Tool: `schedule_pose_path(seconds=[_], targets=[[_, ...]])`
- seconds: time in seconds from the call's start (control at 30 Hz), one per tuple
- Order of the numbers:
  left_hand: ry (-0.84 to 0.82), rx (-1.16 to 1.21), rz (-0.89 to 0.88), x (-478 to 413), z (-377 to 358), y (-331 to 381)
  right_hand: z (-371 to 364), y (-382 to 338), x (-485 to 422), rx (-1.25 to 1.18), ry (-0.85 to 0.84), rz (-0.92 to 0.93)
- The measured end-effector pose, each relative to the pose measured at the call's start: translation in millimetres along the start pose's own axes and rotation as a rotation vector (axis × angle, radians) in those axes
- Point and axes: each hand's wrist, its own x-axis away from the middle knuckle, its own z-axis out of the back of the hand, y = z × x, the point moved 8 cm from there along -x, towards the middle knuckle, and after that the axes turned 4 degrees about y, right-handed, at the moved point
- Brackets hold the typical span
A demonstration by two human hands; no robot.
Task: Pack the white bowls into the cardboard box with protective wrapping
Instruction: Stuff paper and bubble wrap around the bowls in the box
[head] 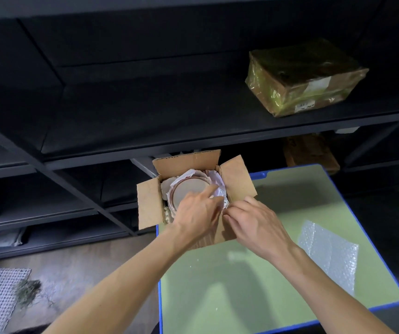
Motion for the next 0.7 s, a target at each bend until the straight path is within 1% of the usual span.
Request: schedule_pose_path(seconds=[0.1, 0.17, 0.3, 0.43, 0.53, 0.6, 0.7], targets=[[0.030, -0.014, 0.007, 5, -3, 6, 9, 18, 8, -0.075, 0.014, -0.039], [0.044, -0.002, 0.030, 7, -4, 9, 9, 32, 14, -0.100, -0.021, -0.056], [0.110, 0.033, 0.066, 14, 5, 20, -1, 61, 27, -0.131, -0.154, -0.084], [0.233, 0.045, 0.172, 26, 16, 39, -22, 100, 43, -0.116, -0.286, -0.144], [0.279, 0.132, 0.209, 35, 15, 60, -44, 124, 52, -0.086, -0.372, -0.155], [0.291, 0.173, 0.220, 40, 9, 73, -62, 130, 56, -0.073, -0.439, -0.135], [0.232, 0.182, 0.259, 47, -11, 86, -86, 127, 55, -0.074, -0.513, -0.079]])
